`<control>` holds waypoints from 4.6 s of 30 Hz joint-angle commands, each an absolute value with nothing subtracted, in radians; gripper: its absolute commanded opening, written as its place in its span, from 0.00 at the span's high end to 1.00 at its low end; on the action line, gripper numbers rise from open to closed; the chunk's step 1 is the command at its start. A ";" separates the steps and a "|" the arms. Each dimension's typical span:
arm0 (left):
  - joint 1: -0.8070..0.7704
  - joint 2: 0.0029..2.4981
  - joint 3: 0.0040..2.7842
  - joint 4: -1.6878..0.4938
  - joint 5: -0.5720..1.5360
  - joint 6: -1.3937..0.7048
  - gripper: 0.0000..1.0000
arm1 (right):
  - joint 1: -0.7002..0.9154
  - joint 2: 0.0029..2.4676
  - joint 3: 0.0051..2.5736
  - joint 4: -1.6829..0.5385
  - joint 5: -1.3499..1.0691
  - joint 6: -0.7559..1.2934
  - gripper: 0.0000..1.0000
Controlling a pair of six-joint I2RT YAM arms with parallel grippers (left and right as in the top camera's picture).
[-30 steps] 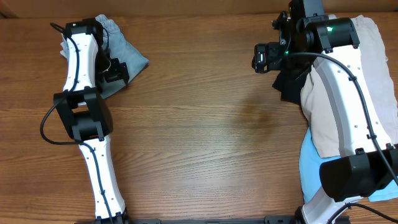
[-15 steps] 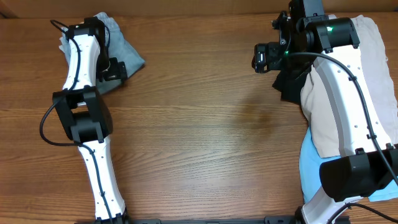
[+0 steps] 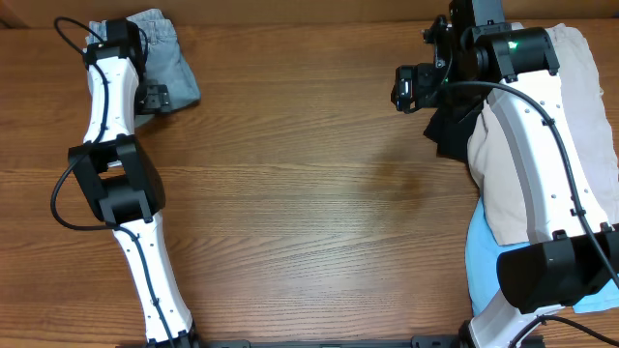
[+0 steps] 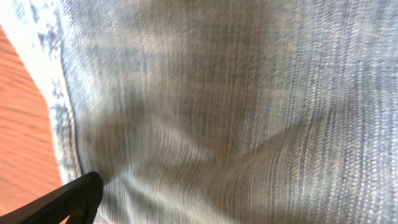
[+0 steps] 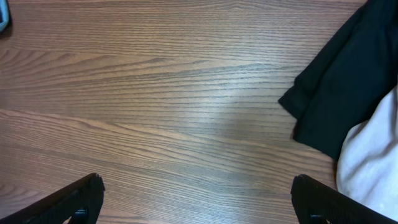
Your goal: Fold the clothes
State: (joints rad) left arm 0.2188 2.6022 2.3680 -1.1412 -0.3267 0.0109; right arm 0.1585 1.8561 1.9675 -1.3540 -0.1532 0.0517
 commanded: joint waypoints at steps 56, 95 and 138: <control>0.119 2.157 2.651 -1.402 0.056 0.012 0.00 | 0.196 1.652 2.305 -1.684 -0.185 0.055 0.00; 0.119 2.157 2.651 -1.402 0.056 0.012 0.00 | 0.133 0.411 0.397 -0.111 -0.001 0.052 0.00; 0.119 2.157 2.651 -1.402 0.056 0.012 0.00 | 0.133 0.003 0.051 -0.178 -0.001 0.052 0.00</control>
